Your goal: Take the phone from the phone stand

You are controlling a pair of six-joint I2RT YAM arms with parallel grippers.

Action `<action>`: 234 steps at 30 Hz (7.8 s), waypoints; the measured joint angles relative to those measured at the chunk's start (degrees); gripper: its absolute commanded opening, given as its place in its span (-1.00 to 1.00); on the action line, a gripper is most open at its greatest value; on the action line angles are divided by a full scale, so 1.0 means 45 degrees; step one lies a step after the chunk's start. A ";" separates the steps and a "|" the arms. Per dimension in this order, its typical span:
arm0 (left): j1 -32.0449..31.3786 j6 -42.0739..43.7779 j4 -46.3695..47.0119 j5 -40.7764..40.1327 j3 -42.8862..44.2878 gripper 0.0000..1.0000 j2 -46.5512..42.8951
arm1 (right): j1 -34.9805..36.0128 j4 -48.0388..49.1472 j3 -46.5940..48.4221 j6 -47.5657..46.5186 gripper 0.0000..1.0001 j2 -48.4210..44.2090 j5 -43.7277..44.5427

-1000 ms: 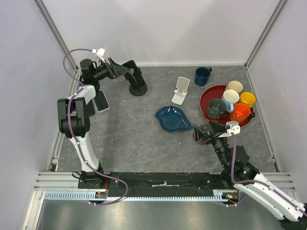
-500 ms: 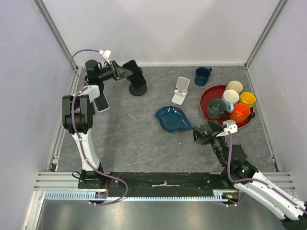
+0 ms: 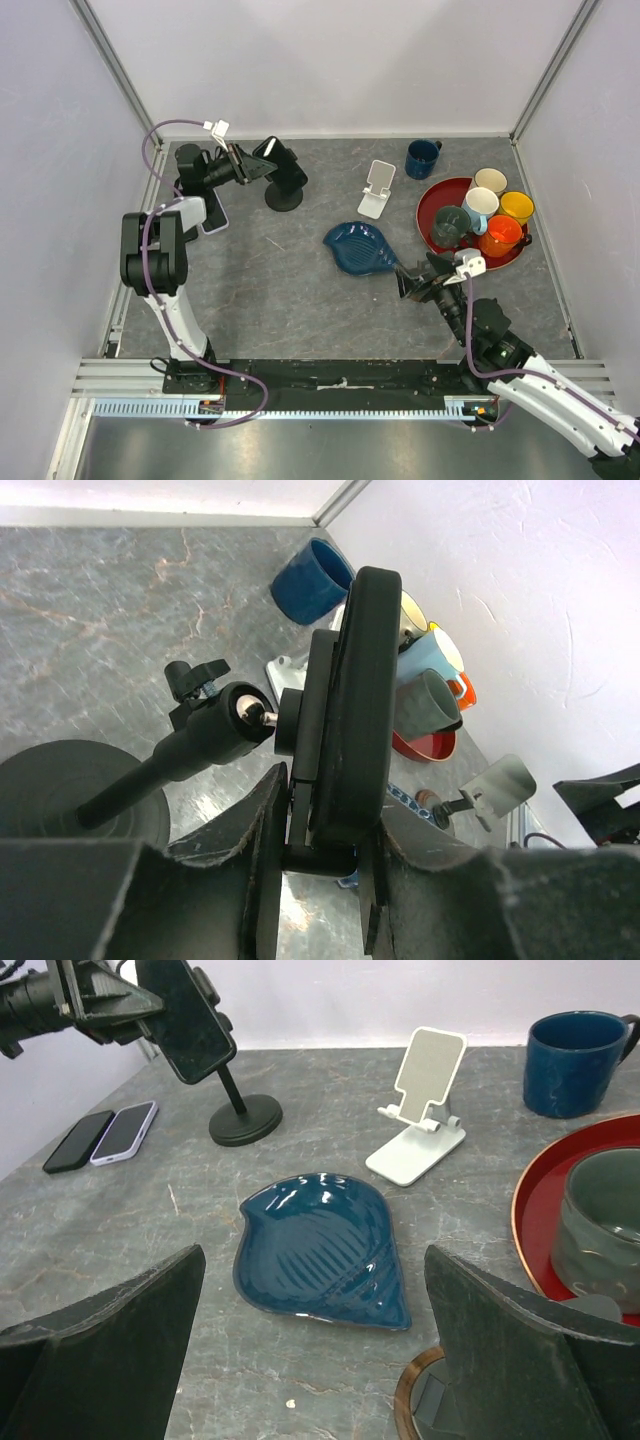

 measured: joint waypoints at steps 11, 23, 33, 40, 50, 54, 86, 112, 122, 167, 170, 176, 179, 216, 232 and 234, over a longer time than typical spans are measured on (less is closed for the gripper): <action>-0.1588 0.0559 -0.3347 -0.3283 -0.3381 -0.96 -0.4668 | 0.0000 -0.0413 0.1457 -0.0160 0.94 0.2200 -0.2477; -0.4847 0.1132 -0.5965 -0.7519 -0.7300 -0.96 -1.0409 | 0.0000 -0.1078 0.2623 0.0733 0.96 0.3983 -0.5955; -0.6251 0.0573 -0.7752 -1.0613 -0.8786 -0.96 -1.3867 | 0.0214 -0.0719 0.2599 0.1515 0.96 0.4634 -0.6674; -0.7111 -0.0097 -0.8461 -1.2191 -0.8981 -0.96 -1.4654 | 0.1005 -0.0015 0.2599 0.1817 0.96 0.5853 -0.6567; -0.9258 -0.1132 -0.8038 -1.4780 -0.8966 -0.96 -1.4236 | 0.2186 0.0155 0.2793 0.1870 0.96 0.7155 -0.5134; -1.0006 -0.1535 -0.8019 -1.5606 -0.8728 -0.96 -1.3818 | 0.2380 0.0131 0.3016 0.1885 0.96 0.7300 -0.4571; -1.1434 -0.2531 -0.9170 -1.7816 -0.8995 0.25 -1.4673 | 0.3725 -0.0199 0.3424 0.2220 0.96 0.7543 -0.3036; -0.9656 0.0277 -1.2847 -1.7855 -0.7762 0.92 -1.8996 | 0.3861 -0.2696 0.3585 0.2331 0.96 0.5785 -0.2268; -0.3929 -0.1486 -1.0229 -1.3274 -1.2614 0.92 -1.6844 | 0.3886 -0.3045 0.4857 0.1209 0.96 0.6028 -0.2259; -0.4027 0.3283 0.6713 -0.5183 -1.3231 0.45 -0.4036 | 0.3920 -0.2710 0.5537 -0.0986 0.96 0.7169 -0.3269; -0.4109 0.3283 0.6785 -0.4954 -1.2930 0.45 -0.3453 | 0.3920 -0.2715 0.5600 -0.0918 0.96 0.7169 -0.3167; -0.4362 0.3288 0.7023 -0.4745 -1.2386 0.45 -0.2803 | 0.3920 -0.2725 0.5663 -0.0787 0.96 0.7417 -0.3007; -0.4527 0.3288 0.7096 -0.4643 -1.2167 0.44 -0.2550 | 0.3920 -0.2735 0.5746 -0.0704 0.96 0.7708 -0.2973; -0.9889 0.7553 0.7776 -1.2648 -1.3391 -0.96 -0.3507 | 0.5634 -0.3881 1.0904 0.0165 0.93 1.2458 0.3206; -1.1876 0.8267 0.9428 -1.6490 -1.2784 -0.96 -0.1506 | 0.6946 -0.3084 1.1147 -0.0772 0.85 1.4586 0.7509; -1.1910 0.8267 0.9602 -1.6670 -1.2677 -0.96 -0.1292 | 0.6975 -0.2851 1.1147 -0.1010 0.83 1.4790 0.7839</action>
